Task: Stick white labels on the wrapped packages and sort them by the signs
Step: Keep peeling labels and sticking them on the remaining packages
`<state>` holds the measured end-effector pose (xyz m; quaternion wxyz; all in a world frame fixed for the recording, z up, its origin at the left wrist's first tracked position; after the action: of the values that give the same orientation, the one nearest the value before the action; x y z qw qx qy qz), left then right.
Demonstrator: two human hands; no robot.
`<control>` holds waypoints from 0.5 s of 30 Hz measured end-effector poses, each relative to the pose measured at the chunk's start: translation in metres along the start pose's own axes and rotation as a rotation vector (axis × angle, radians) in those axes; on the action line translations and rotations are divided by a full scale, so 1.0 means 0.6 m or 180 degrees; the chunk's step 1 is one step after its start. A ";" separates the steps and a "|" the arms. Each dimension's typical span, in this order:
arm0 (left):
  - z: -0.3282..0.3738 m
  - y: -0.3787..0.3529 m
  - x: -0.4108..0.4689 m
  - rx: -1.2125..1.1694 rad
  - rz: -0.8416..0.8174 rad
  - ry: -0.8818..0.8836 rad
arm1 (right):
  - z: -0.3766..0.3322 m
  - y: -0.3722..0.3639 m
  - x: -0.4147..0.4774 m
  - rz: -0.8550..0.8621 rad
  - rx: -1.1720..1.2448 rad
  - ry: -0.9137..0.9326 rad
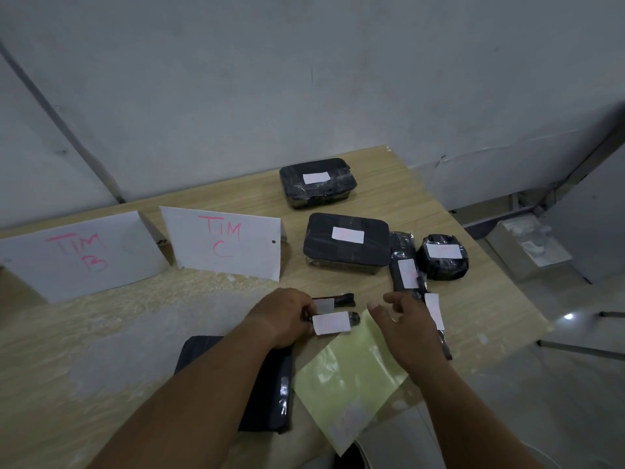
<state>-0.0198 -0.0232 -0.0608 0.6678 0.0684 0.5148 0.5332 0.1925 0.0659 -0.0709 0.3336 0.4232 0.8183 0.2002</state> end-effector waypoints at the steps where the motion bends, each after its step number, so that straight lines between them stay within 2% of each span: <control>1: -0.001 0.001 -0.001 0.0162 0.0144 0.0095 | 0.003 0.000 0.000 -0.0065 -0.0120 -0.0036; 5: -0.002 0.001 -0.007 0.0872 0.0587 0.0405 | 0.014 -0.006 -0.012 -0.0516 -0.1105 -0.0275; 9: -0.002 -0.004 -0.009 0.1243 0.0560 0.0504 | 0.030 -0.023 -0.039 -0.0815 -0.2271 -0.0302; 13: 0.001 -0.001 -0.017 0.1419 0.0549 0.0525 | 0.035 -0.025 -0.055 -0.0600 -0.2609 -0.0192; 15: 0.006 0.000 -0.024 0.1514 0.0691 0.0361 | 0.037 -0.024 -0.062 -0.0552 -0.2664 -0.0226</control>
<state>-0.0157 -0.0327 -0.0500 0.5419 0.2483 0.6520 0.4687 0.2157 0.0281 -0.0811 0.5202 0.1875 0.6870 0.4714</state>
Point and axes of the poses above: each hand's wrist, its own x-axis towards the middle knuckle, its own y-axis out of the back of the hand, z = x × y, the point moved 2 cm from there along x, towards the middle knuckle, and after that the axes turned 15 degrees about -z, right-handed, at the moved point
